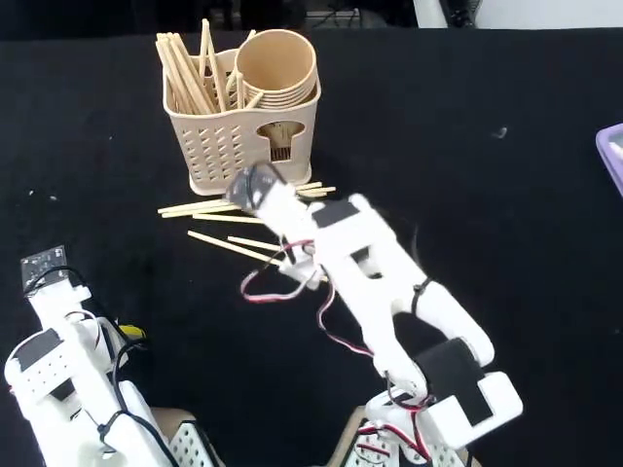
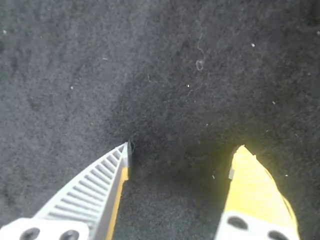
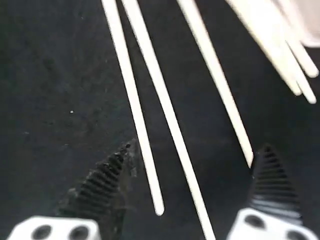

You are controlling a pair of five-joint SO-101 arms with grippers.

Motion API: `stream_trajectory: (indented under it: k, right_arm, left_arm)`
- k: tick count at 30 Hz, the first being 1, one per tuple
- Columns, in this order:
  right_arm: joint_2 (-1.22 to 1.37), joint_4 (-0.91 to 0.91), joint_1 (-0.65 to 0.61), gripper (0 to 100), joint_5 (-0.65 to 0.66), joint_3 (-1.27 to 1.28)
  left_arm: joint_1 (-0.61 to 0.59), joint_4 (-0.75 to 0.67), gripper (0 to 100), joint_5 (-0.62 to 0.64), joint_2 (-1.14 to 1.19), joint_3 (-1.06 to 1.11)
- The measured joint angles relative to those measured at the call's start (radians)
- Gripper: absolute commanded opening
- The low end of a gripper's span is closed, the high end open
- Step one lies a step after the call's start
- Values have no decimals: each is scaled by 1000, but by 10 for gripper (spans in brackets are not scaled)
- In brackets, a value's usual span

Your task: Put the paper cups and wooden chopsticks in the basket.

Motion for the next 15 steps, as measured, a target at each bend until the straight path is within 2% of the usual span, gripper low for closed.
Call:
stream_trajectory:
  k: [7,9,14,15]
  right_arm:
    - [140,-41,37,306,43,9]
    - [158,-34,41,248,43,-3]
    - [163,-14,43,5,43,-26]
    - [163,-12,41,21,43,-32]
  left_arm:
    - [0,-2,321,0,-2,5]
    - [0,-2,321,0,-8,8]
    - [0,-2,321,0,-8,8]
    - [0,-2,321,0,-8,8]
